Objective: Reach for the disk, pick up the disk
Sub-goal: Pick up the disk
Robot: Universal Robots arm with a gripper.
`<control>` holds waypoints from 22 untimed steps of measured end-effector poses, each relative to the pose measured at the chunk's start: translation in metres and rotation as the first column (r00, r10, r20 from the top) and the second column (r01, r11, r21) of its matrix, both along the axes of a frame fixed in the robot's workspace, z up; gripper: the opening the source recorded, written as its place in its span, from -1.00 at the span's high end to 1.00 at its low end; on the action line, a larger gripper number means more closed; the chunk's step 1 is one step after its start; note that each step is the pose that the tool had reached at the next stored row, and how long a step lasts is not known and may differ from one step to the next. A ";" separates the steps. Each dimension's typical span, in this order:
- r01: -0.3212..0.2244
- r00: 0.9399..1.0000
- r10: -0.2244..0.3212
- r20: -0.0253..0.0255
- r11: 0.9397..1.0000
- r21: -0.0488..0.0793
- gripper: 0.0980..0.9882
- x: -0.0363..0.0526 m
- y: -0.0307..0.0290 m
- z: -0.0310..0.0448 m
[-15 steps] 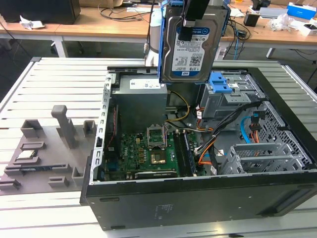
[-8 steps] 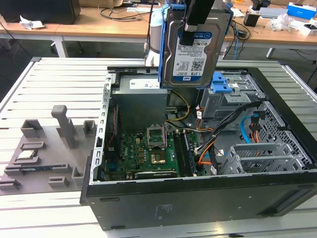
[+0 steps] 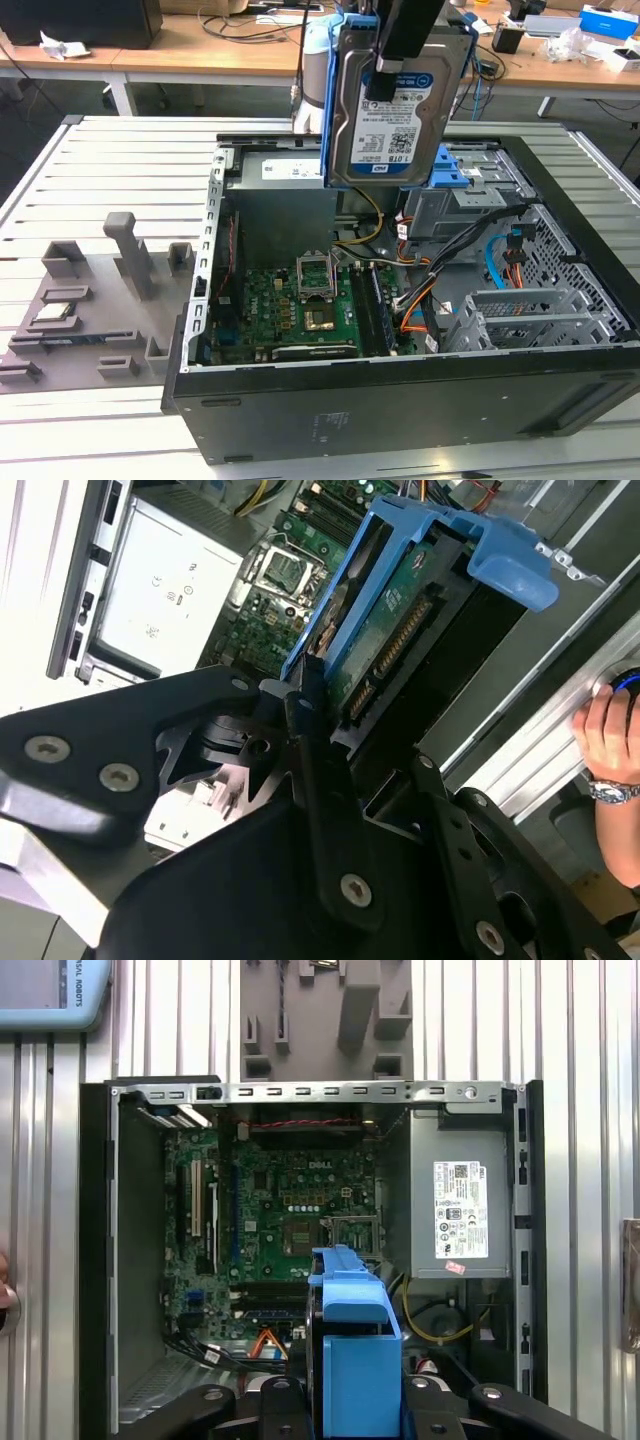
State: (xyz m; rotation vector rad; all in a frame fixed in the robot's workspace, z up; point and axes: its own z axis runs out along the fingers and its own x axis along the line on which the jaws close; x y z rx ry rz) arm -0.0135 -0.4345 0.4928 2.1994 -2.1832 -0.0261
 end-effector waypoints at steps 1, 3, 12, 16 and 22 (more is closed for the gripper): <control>0.000 1.000 0.000 0.000 1.000 0.000 0.41 0.0000 -0.0015 0.0000; 0.000 1.000 0.000 0.000 1.000 0.000 0.41 0.0000 -0.0049 -0.0001; 0.000 1.000 0.000 0.000 1.000 0.000 0.41 0.0000 -0.0263 -0.0003; 0.000 1.000 0.000 0.000 1.000 0.000 0.41 0.0000 -0.0361 -0.0003; 0.000 1.000 0.000 0.000 1.000 0.000 0.41 0.0000 -0.0491 -0.0004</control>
